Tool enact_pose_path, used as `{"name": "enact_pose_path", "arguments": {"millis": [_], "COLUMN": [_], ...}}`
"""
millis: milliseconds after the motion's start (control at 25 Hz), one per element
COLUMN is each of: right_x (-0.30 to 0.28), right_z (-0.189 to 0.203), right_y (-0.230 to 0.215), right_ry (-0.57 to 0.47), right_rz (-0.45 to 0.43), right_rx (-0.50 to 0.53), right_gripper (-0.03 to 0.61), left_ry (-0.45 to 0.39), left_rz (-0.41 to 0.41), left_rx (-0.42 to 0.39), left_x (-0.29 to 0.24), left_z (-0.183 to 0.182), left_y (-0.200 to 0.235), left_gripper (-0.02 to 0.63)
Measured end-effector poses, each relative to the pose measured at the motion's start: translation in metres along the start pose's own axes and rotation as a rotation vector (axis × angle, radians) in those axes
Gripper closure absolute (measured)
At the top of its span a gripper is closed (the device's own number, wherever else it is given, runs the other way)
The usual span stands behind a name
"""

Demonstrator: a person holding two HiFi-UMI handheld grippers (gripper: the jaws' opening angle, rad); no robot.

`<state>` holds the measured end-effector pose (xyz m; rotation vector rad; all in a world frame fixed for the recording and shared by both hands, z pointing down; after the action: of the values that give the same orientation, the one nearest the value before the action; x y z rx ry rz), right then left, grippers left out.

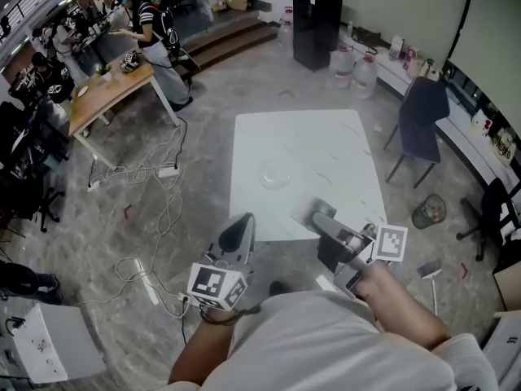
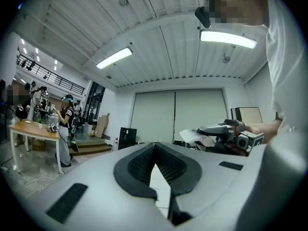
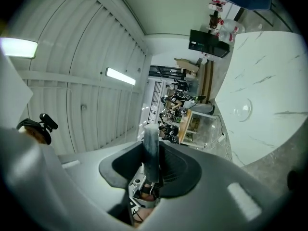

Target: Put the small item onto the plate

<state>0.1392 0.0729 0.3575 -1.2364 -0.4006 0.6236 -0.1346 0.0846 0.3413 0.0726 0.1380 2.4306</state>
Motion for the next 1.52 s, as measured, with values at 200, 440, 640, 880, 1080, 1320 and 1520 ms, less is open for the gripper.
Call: {"name": "enact_pose_path", "arguments": {"millis": [200, 440, 640, 880, 1080, 1320, 1520], "right_x": [-0.054, -0.088, -0.107, -0.142, -0.172, -0.204, -0.228], "right_z": [-0.005, -0.013, -0.031, -0.062, -0.106, -0.161, -0.197], "right_y": [0.007, -0.006, -0.019, -0.040, -0.064, -0.094, -0.129], "right_ry": [-0.015, -0.021, -0.015, 0.030, 0.068, 0.131, 0.182], "right_rz": [0.002, 0.024, 0.035, 0.042, 0.047, 0.060, 0.084], "right_rx": [0.016, -0.006, -0.024, -0.040, -0.050, -0.070, -0.069], "right_gripper": [0.477, 0.477, 0.477, 0.477, 0.477, 0.477, 0.477], "left_ry": [0.002, 0.003, 0.015, 0.019, 0.024, 0.036, 0.048], "left_rz": [0.009, 0.018, 0.021, -0.009, -0.035, -0.072, -0.102], "left_rx": [0.015, 0.015, 0.027, 0.030, 0.035, 0.059, 0.070], "left_x": [0.009, 0.001, -0.015, -0.040, -0.079, -0.134, -0.169], "left_z": [-0.008, -0.005, 0.002, 0.004, 0.009, 0.013, 0.023], "left_y": [0.053, 0.094, 0.112, 0.144, 0.173, 0.203, 0.227], "left_gripper": [0.607, 0.607, 0.607, 0.607, 0.607, 0.609, 0.607]}}
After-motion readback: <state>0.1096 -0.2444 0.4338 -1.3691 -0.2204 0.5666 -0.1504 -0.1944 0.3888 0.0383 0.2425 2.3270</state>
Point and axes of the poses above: the fingertips, and each gripper's own axes: x backward along the fingers, y to its left, z out of its underside, the point moved 10 cm from there along x, backward along the fingers, and after that the axes turned 14 degrees about z, right-handed, at the moved point
